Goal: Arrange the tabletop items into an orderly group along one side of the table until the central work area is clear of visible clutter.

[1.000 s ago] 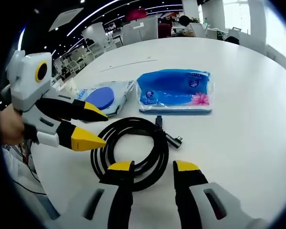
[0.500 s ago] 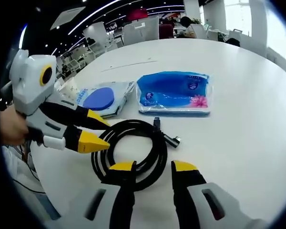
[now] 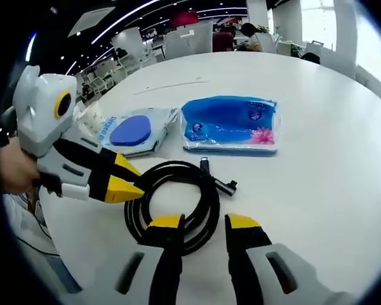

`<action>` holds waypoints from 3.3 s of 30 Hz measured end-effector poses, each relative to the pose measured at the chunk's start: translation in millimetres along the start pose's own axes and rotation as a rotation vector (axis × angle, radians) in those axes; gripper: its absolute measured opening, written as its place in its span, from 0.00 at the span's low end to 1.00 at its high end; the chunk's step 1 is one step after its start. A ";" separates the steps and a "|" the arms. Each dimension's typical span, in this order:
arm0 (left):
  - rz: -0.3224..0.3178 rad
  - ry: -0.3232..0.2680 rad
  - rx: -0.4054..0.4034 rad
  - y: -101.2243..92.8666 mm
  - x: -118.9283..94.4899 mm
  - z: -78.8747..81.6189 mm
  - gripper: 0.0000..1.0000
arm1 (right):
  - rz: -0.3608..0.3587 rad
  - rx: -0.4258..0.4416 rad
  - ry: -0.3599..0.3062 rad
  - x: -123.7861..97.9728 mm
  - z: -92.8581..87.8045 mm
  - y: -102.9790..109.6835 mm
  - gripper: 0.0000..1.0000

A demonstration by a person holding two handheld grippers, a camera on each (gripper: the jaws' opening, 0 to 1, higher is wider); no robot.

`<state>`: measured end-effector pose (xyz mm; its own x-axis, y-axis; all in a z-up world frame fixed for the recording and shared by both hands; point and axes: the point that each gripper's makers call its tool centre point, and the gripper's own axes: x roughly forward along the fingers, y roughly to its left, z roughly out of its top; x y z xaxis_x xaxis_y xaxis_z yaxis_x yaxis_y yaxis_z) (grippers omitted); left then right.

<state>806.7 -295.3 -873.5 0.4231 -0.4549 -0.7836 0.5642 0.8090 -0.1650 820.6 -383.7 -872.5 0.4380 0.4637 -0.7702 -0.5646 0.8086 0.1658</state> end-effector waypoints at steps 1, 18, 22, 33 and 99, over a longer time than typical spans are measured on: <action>0.001 -0.001 -0.002 -0.2 -0.3 0.0 0.08 | 0.002 -0.002 0.004 0.0 -0.3 1.2 0.21; -0.011 0.018 -0.040 -9.9 -10.0 -5.2 0.07 | 0.037 -0.086 0.052 9.6 2.8 4.2 0.12; -0.020 0.028 -0.069 -12.1 -11.5 -9.4 0.07 | 0.049 -0.114 0.056 11.8 5.9 5.4 0.11; -0.043 0.048 -0.121 -17.8 -15.7 -22.0 0.07 | 0.089 -0.226 0.075 16.7 11.7 10.9 0.08; -0.026 0.023 -0.207 -31.8 -29.7 -47.1 0.11 | 0.220 -0.516 0.113 30.3 18.4 35.8 0.12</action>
<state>742.8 -290.0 -873.1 0.3926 -0.4697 -0.7907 0.4155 0.8576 -0.3031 826.5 -334.1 -878.5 0.2098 0.5369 -0.8171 -0.9149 0.4025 0.0295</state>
